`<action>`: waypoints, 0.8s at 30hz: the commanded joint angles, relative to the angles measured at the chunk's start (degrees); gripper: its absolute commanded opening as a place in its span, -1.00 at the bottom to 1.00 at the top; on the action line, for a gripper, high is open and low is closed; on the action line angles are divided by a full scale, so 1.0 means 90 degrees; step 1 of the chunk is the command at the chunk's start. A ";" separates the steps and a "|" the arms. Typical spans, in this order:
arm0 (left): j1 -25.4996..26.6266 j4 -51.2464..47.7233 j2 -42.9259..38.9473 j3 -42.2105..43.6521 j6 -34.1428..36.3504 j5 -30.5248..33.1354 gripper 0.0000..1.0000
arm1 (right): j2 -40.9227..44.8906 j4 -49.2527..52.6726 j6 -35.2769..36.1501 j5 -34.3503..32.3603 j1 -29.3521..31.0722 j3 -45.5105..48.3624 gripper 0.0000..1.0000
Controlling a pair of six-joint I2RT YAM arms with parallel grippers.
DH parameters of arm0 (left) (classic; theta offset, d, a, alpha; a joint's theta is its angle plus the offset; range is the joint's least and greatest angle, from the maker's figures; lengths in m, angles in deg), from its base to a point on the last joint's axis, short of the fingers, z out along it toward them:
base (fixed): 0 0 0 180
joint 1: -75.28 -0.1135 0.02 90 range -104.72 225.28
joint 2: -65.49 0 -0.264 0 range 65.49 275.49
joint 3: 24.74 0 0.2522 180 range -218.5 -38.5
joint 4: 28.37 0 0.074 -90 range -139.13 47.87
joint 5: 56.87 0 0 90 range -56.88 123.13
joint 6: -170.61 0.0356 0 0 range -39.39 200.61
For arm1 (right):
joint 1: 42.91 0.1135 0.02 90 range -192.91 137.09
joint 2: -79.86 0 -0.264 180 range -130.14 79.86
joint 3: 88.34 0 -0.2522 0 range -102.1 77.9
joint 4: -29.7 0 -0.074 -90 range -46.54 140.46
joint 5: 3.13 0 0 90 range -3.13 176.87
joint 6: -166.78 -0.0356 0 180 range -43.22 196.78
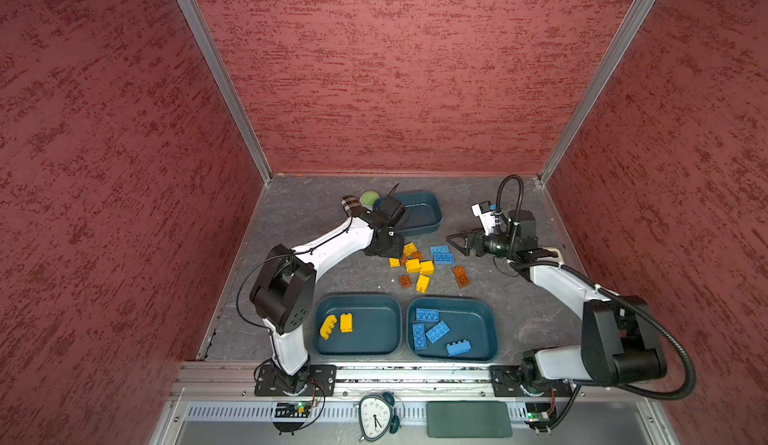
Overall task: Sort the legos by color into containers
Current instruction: 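Move the empty left gripper to the pile beside the far bin, then lower the left gripper and grasp a small brown brick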
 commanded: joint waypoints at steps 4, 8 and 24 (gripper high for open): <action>-0.0147 0.0706 0.0646 -0.0291 -0.0167 0.0450 0.42 | -0.0108 -0.0366 -0.0087 0.0032 0.0117 -0.0111 0.98; -0.0228 0.0724 0.0979 -0.0414 -0.0180 0.0676 0.37 | -0.0153 -0.0386 -0.0090 0.0015 0.0142 -0.0088 0.98; -0.0313 0.1154 0.1545 -0.0459 0.0079 0.1091 0.02 | -0.0109 -0.0181 0.0074 -0.0035 0.0142 -0.0082 0.98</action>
